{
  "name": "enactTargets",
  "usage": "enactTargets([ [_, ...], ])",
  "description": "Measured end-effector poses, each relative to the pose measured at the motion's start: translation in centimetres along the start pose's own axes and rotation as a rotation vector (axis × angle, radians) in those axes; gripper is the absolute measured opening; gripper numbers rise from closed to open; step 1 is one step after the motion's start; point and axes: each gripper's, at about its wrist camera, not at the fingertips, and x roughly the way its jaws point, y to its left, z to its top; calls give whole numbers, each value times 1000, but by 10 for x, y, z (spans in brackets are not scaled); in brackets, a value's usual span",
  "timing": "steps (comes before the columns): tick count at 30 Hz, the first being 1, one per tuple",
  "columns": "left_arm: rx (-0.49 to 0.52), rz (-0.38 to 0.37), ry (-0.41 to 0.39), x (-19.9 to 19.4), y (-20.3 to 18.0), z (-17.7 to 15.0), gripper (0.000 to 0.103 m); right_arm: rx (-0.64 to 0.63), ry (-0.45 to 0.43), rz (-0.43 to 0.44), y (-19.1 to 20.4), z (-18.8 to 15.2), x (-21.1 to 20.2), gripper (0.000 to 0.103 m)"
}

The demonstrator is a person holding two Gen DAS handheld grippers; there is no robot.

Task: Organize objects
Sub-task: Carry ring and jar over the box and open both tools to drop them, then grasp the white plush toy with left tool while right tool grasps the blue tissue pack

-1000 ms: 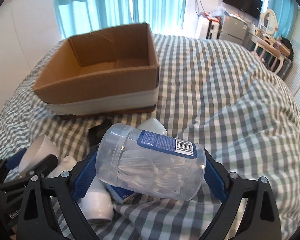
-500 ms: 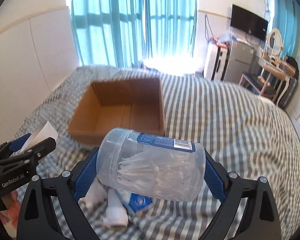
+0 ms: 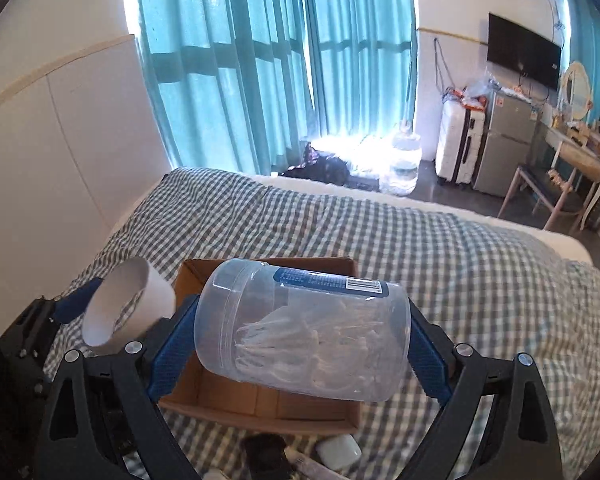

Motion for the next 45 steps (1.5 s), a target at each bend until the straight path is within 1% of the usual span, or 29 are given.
enactTargets([
  [3,43,-46,33,28,2,1,86,30,37,33,-7,1,32,93],
  [7,73,-66,78,58,3,-4,86,56,66,39,-14,1,69,93],
  [10,46,-87,89,70,9,-8,86,89,61,43,-17,3,84,93],
  [13,-4,-138,85,72,17,-10,86,94,44,41,-13,5,91,93],
  [15,-16,-144,87,71,16,-12,88,108,36,35,-12,6,93,93],
  [17,-10,-124,102,71,14,-13,102,131,33,46,-14,5,93,93],
  [19,-5,-114,109,69,12,-15,102,152,39,55,-16,6,91,95],
  [23,-15,-108,128,53,11,-12,102,152,-13,38,-20,11,59,95],
  [25,-31,-108,123,36,15,-7,102,140,-33,26,-21,15,42,95],
  [29,-59,-63,106,-5,18,8,102,109,-84,3,-22,22,-9,95],
  [33,-86,-48,74,-53,15,17,102,82,-140,-13,-17,19,-63,95],
  [35,-98,-40,63,-74,12,15,102,52,-155,-23,-12,12,-89,95],
  [36,-101,-27,65,-87,9,13,102,42,-158,-29,-10,9,-99,95],
  [39,-90,0,81,-109,0,7,103,19,-168,-53,-6,-7,-124,95],
  [42,-62,19,90,-120,-8,-10,103,-27,-153,-66,-2,-30,-140,95],
  [45,-50,49,123,-117,-13,-33,103,-92,-114,-83,3,-57,-140,95],
])
